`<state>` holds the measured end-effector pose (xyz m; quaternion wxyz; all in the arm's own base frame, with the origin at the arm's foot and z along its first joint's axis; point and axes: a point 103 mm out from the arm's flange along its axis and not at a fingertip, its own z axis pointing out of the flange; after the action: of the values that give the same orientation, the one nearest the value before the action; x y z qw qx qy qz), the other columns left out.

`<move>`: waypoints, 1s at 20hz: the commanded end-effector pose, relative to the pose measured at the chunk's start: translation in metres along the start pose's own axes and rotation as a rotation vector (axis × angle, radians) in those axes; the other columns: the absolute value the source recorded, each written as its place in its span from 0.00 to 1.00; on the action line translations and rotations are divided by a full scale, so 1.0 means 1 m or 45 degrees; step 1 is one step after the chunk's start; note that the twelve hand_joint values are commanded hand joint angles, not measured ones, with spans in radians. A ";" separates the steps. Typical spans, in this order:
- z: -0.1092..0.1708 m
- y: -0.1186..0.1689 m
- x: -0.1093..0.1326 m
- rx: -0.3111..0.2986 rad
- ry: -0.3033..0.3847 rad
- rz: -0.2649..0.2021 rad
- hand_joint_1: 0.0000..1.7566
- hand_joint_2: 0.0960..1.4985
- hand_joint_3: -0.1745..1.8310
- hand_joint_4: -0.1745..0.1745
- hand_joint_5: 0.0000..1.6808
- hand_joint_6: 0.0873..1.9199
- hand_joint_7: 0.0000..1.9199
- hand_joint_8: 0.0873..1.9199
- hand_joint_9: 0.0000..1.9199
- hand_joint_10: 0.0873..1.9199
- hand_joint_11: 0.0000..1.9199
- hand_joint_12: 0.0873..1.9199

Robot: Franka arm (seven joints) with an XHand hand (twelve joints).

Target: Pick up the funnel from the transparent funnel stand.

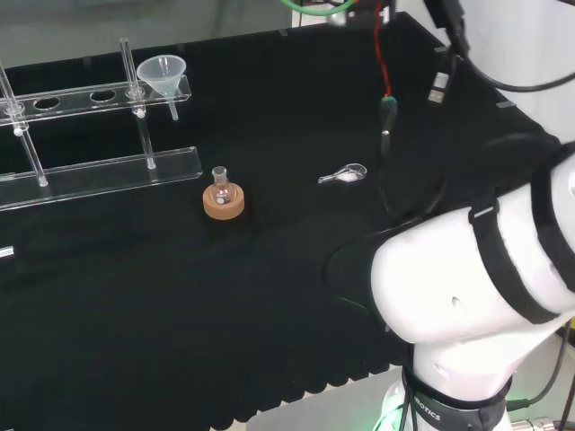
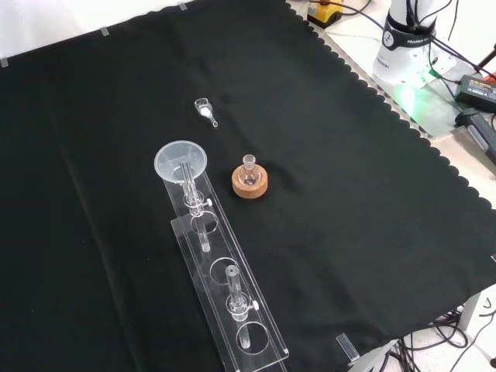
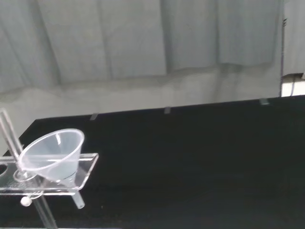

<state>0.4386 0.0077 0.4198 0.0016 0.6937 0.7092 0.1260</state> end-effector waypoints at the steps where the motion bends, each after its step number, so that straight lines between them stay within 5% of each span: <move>1: 0.048 0.074 0.078 0.013 0.004 -0.075 0.00 0.55 0.11 0.67 0.00 0.00 0.00 0.00 0.00 0.00 0.00 0.16; 11: 0.100 0.117 0.101 0.133 -0.078 -0.135 0.00 0.55 0.11 0.66 0.00 0.00 0.00 0.00 0.00 0.00 0.00 0.16; 20: 0.132 0.113 0.101 0.248 -0.103 -0.196 0.00 0.55 0.11 0.65 0.00 0.00 0.00 0.00 0.00 0.00 0.00 0.24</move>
<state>0.5558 0.1310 0.3680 -0.0137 0.6431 0.7620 0.0749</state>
